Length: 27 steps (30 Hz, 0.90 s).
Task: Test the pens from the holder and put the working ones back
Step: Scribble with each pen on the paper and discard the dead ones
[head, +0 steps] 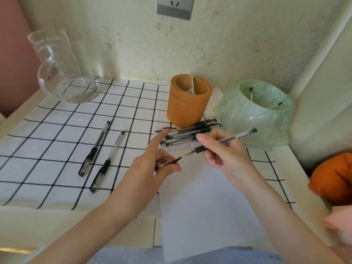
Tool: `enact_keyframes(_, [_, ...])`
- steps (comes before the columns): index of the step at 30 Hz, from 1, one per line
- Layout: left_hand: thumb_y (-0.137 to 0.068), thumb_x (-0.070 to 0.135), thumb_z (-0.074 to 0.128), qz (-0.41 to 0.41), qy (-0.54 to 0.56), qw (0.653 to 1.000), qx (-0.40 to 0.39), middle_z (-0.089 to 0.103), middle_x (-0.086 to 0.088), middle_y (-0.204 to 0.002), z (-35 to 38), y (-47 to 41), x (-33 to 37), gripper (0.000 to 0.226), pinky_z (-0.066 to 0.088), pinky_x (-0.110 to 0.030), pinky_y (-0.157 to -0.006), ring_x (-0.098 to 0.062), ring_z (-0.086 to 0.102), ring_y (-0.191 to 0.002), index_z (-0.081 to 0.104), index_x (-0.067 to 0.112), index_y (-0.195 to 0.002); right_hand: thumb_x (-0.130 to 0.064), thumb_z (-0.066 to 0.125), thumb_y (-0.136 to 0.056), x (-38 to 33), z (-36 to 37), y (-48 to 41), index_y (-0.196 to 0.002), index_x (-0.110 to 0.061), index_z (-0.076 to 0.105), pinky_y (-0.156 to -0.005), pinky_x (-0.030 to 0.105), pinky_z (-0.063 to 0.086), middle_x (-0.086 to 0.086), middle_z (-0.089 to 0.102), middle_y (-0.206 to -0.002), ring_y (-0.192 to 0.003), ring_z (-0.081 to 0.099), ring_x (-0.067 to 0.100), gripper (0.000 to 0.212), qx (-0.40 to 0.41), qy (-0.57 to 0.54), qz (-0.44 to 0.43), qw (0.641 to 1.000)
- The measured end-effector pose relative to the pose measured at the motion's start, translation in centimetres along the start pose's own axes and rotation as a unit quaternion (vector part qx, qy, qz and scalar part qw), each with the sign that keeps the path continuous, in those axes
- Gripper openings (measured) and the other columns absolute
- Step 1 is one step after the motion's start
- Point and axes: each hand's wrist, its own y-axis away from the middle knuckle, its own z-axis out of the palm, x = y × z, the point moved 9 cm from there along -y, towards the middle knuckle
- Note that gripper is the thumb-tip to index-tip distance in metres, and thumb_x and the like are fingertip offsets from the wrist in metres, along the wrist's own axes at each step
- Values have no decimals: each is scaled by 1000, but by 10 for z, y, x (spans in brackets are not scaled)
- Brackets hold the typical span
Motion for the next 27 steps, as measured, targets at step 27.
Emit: enact_keyframes(27, [-89, 41, 47, -33, -82, 996, -8, 49, 4, -56, 4, 8, -3, 30, 38, -25, -54, -11, 47, -57, 47, 25, -63, -27, 57, -83, 9, 37, 9, -84, -8, 70, -45, 16, 32, -1, 54, -56, -49, 43, 9, 23, -100, 28, -28, 994])
